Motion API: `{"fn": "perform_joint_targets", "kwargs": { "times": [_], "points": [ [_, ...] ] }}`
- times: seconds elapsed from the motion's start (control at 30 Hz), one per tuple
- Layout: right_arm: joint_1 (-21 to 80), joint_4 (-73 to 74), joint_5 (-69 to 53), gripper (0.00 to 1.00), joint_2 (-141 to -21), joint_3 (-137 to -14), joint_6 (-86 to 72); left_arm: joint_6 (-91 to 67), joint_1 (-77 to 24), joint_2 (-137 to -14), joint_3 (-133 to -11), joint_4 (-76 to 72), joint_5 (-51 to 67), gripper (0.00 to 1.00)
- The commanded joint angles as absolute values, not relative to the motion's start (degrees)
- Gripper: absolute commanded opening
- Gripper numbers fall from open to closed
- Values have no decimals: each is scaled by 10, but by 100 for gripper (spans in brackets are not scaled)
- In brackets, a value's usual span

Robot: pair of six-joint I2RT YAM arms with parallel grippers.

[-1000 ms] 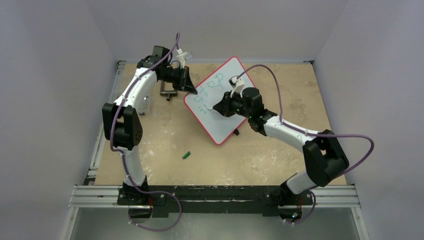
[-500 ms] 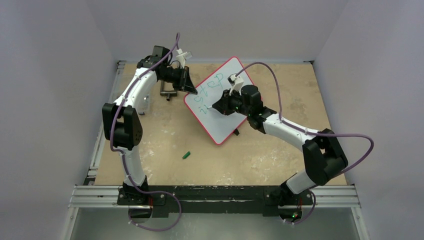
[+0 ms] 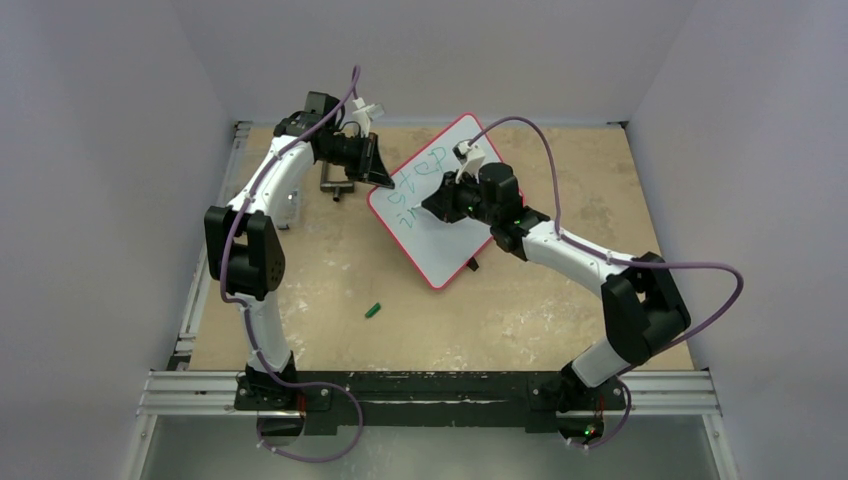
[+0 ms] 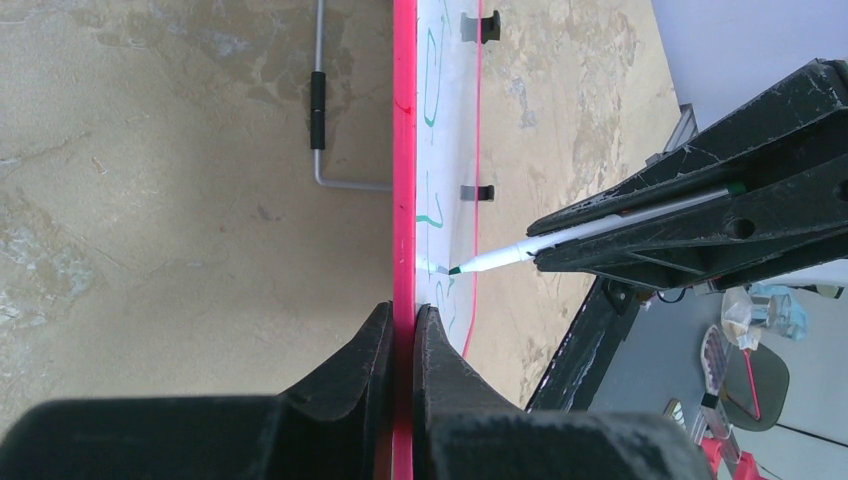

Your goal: Write a sentence on the whiteboard

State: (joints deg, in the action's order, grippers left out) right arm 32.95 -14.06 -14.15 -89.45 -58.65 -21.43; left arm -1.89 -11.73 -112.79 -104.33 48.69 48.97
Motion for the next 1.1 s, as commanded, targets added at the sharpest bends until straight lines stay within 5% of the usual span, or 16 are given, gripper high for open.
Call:
{"fn": "perform_joint_targets", "kwargs": {
  "times": [0.0, 1.07],
  "points": [
    [330, -133, -111, 0, -901, -604, -205, 19, -138, -1101, -1039, 490, 475, 0],
    [330, -116, -99, 0, -828, -582, -198, 18, -139, -1102, -1038, 490, 475, 0]
  ]
}}
